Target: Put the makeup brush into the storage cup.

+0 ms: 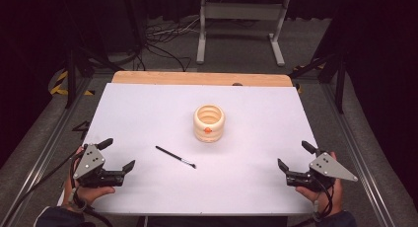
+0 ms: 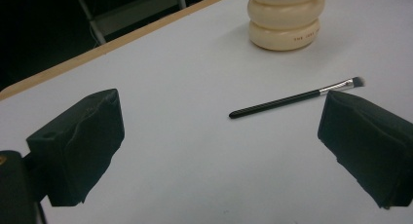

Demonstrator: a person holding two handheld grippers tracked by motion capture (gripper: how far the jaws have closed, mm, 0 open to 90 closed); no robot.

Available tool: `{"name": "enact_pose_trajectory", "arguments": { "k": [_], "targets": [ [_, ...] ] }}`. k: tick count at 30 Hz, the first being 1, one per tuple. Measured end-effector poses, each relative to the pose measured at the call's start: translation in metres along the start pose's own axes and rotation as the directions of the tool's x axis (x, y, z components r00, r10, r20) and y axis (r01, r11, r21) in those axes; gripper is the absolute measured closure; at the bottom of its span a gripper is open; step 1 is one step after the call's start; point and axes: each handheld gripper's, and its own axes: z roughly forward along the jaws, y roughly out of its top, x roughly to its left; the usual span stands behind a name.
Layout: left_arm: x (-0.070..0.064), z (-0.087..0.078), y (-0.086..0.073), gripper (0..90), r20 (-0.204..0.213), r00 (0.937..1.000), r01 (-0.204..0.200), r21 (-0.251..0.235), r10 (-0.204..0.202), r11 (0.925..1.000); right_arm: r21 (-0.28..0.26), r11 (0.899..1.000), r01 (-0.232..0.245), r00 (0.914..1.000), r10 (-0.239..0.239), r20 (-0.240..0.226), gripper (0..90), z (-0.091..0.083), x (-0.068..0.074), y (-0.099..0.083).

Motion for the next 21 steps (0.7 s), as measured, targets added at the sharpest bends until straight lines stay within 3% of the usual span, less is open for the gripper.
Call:
{"name": "enact_pose_trajectory", "arguments": {
  "k": [6,16,19,21],
  "targets": [
    [-0.002,0.0,-0.001,5.2,0.015,0.9998,-0.013,0.005,0.013,0.9999,-0.009,1.0,-0.008,0.9999,0.008,0.007,5.9,-0.001,0.0,0.002],
    [-0.002,0.001,0.004,5.8,0.048,0.998,-0.043,0.026,0.041,0.9988,0.019,1.0,0.011,0.9999,-0.01,-0.012,6.4,0.004,0.004,0.001],
    [0.0,0.006,0.009,5.8,0.065,0.9961,-0.062,0.041,0.059,0.9972,0.013,1.0,0.009,0.9999,-0.009,-0.007,6.6,0.003,0.003,0.001],
    [0.001,0.011,0.015,5.7,0.08,0.994,-0.081,0.075,0.075,0.9939,0.008,1.0,0.005,1.0,-0.005,-0.009,6.7,0.003,0.003,0.002]
  ]
}}
